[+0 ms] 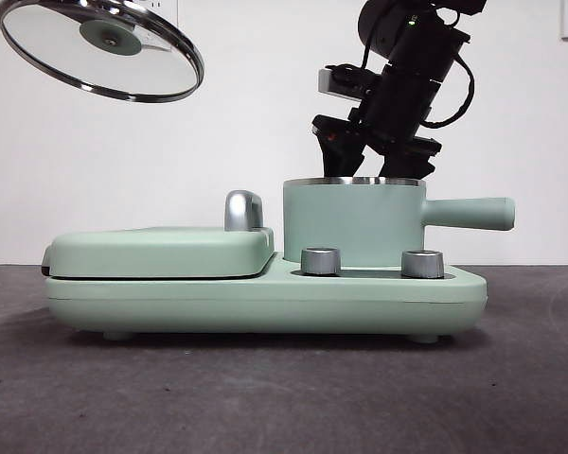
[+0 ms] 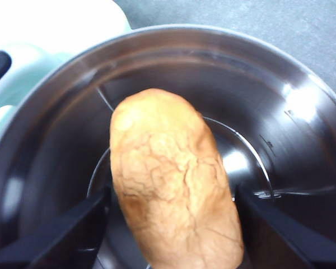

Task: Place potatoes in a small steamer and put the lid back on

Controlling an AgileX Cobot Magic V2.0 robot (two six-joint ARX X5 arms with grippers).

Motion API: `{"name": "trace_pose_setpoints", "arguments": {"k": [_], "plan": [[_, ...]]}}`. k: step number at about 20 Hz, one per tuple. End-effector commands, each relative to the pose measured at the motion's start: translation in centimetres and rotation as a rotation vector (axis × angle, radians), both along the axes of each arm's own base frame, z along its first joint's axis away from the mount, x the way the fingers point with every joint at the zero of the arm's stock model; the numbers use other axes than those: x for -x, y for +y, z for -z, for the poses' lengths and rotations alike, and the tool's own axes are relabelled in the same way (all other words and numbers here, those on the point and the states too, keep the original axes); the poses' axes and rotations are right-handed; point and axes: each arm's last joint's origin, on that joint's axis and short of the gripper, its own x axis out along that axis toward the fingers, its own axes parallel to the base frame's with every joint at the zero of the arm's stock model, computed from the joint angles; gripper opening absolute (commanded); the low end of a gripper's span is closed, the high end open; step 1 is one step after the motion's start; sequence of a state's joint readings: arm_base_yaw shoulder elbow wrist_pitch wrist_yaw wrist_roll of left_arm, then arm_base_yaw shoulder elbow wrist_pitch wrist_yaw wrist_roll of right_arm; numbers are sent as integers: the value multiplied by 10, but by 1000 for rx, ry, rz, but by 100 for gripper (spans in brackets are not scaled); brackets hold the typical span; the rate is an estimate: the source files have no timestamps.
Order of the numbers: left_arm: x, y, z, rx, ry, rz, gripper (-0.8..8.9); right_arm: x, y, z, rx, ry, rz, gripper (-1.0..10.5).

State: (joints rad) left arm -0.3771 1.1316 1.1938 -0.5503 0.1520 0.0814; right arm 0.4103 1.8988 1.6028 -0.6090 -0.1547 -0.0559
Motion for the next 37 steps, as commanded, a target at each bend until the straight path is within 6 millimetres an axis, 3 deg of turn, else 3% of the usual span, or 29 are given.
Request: {"name": "trace_pose_setpoints", "arguments": {"k": [1, 4, 7, 11, 14, 15, 21, 25, 27, 30, 37], "plan": [[0, 0, -8, 21, -37, -4, 15, 0, 2, -17, -24, -63, -4, 355], [0, 0, -8, 21, -37, -4, 15, 16, -17, -63, -32, -200, 69, 355], [0, 0, -8, 21, -36, -3, 15, 21, -69, -87, -23, -222, 197, 355], [1, 0, -7, 19, -30, -3, 16, 45, -141, -83, -54, -139, 326, 355], [1, 0, -7, 19, -30, -4, 16, 88, -172, -67, -59, -150, 412, 354], [1, 0, -7, 19, -30, -4, 16, 110, -178, -59, -58, -163, 436, 354], [0, -1, -7, 23, -28, 6, 15, 218, -173, -23, -91, -281, 455, 353], [2, -6, -8, 65, -21, 76, 15, 262, -169, -10, -103, -321, 439, 354], [1, -15, -10, 84, -48, 119, 15, 274, -169, -10, -106, -334, 439, 354], [-7, -44, -8, 117, -116, 211, 15, 281, -168, -11, -109, -351, 438, 354], [-65, -122, 30, 168, -202, 324, 14, 281, -168, -11, -109, -350, 437, 354]]}}
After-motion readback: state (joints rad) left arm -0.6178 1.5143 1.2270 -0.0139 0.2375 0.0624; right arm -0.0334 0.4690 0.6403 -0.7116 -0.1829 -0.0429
